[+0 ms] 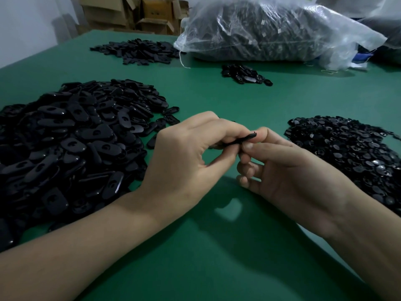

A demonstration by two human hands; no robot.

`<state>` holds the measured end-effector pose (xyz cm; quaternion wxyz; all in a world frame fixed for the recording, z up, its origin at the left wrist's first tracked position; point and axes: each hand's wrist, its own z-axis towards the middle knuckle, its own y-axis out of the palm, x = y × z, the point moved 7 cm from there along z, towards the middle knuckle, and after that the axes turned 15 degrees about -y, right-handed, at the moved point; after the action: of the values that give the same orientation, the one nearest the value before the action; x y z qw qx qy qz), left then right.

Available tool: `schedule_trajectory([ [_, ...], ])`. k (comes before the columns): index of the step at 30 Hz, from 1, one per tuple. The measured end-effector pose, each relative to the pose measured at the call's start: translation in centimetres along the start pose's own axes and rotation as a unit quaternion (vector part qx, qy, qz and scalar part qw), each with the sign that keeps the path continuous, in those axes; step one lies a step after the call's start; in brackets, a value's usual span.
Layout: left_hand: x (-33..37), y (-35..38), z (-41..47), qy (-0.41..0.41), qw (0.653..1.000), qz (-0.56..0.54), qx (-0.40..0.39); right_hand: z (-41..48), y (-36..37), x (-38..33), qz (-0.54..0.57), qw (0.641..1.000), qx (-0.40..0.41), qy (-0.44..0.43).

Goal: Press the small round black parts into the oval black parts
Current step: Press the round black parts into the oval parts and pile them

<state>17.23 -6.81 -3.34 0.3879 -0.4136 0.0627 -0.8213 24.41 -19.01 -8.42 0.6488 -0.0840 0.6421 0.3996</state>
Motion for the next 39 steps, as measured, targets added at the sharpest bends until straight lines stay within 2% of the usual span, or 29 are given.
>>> schedule_trajectory([
  [4,-0.6,0.2,0.3,-0.051,0.998,-0.027,-0.009,-0.2,0.1,-0.5,-0.037,0.999,-0.001,-0.035],
  [8,-1.3,0.5,0.6,-0.096,0.994,-0.050,-0.032,-0.1,0.1,-1.3,-0.121,0.989,0.003,-0.086],
  [12,-1.7,0.7,0.7,-0.123,0.989,-0.068,-0.051,-0.1,-0.2,-1.4,-0.133,0.987,0.006,-0.092],
  [15,-2.6,1.3,0.5,-0.177,0.976,-0.100,-0.081,-0.1,-0.4,-1.3,-0.159,0.983,0.017,-0.093],
  [19,-4.1,2.0,0.4,-0.249,0.954,-0.125,-0.115,0.1,-1.3,-1.8,-0.258,0.958,0.052,-0.116],
  [21,-3.9,1.8,0.5,-0.236,0.962,-0.089,-0.105,0.1,-1.9,-1.8,-0.243,0.961,0.077,-0.113],
  [24,-2.7,1.8,0.5,-0.174,0.979,-0.015,-0.104,0.1,-2.2,-1.4,-0.186,0.974,0.098,-0.088],
  [27,-2.5,1.5,0.8,-0.164,0.981,0.014,-0.099,0.1,-2.2,-1.1,-0.177,0.976,0.098,-0.078],
  [35,-5.3,0.6,5.1,-0.200,0.967,0.130,-0.090,0.4,-2.4,-1.4,-0.313,0.940,0.070,-0.120],
  [39,-6.8,1.9,7.3,-0.208,0.950,0.206,-0.106,0.5,-2.6,-1.2,-0.338,0.932,0.054,-0.119],
])
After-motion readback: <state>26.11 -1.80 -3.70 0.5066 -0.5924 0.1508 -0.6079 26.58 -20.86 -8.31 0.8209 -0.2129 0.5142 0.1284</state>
